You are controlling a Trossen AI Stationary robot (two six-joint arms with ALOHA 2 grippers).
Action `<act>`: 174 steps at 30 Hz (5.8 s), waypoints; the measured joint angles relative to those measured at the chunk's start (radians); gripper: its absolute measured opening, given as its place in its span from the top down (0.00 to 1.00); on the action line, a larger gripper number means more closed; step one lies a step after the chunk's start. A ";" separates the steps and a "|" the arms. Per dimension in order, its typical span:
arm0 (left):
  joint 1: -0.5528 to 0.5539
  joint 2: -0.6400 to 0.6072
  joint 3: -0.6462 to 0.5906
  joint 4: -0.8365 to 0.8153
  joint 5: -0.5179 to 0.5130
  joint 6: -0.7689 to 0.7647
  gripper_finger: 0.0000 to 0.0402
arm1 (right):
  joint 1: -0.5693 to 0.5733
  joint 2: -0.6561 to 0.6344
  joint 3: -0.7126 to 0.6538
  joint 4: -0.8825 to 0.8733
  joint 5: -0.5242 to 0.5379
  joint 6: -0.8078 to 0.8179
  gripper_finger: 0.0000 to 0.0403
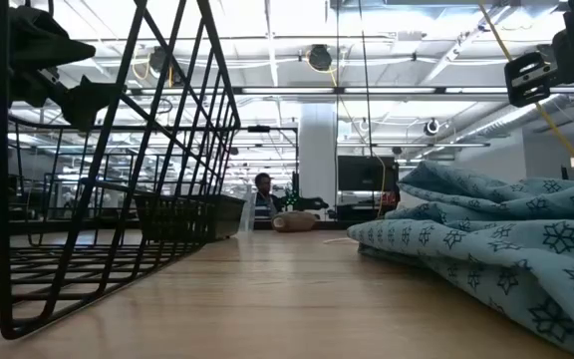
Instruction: Pick & place medical supplies in basket/bin
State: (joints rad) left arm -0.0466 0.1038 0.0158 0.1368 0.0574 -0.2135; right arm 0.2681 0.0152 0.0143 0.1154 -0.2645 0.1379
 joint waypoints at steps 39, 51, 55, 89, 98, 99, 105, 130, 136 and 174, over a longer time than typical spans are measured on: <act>0.000 0.000 0.000 0.000 0.000 0.000 0.19 | 0.000 0.000 0.000 0.000 0.000 0.000 1.00; 0.000 0.000 0.000 0.000 0.000 0.000 0.19 | 0.000 0.000 0.000 0.000 0.000 0.000 1.00; 0.000 0.000 0.000 0.000 0.000 0.000 0.19 | 0.000 0.000 0.000 0.000 0.000 0.000 1.00; 0.000 0.000 0.000 0.000 0.000 0.000 0.19 | 0.000 0.000 0.001 0.000 0.000 0.000 1.00; 0.000 0.000 0.000 0.000 0.000 0.000 0.19 | 0.000 0.000 0.001 0.000 0.000 0.000 1.00; 0.000 0.000 0.000 0.000 0.000 0.000 0.19 | 0.000 0.000 0.001 0.000 0.000 0.000 1.00; 0.000 0.000 0.000 0.000 0.000 0.000 0.19 | 0.000 0.000 0.001 0.000 0.000 0.000 1.00; 0.000 0.000 0.000 0.000 0.000 0.000 0.19 | 0.001 0.000 0.000 0.094 -0.001 0.353 1.00; 0.000 0.000 0.000 0.000 0.000 0.000 0.19 | 0.001 0.000 0.000 0.173 0.070 0.491 1.00; 0.000 0.000 0.000 0.000 0.000 0.000 0.19 | 0.368 0.918 0.208 1.133 0.244 -0.009 0.76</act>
State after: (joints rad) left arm -0.0463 0.1036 0.0158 0.1372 0.0578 -0.2137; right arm 0.6362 0.9335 0.2225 1.2489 -0.0207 0.1293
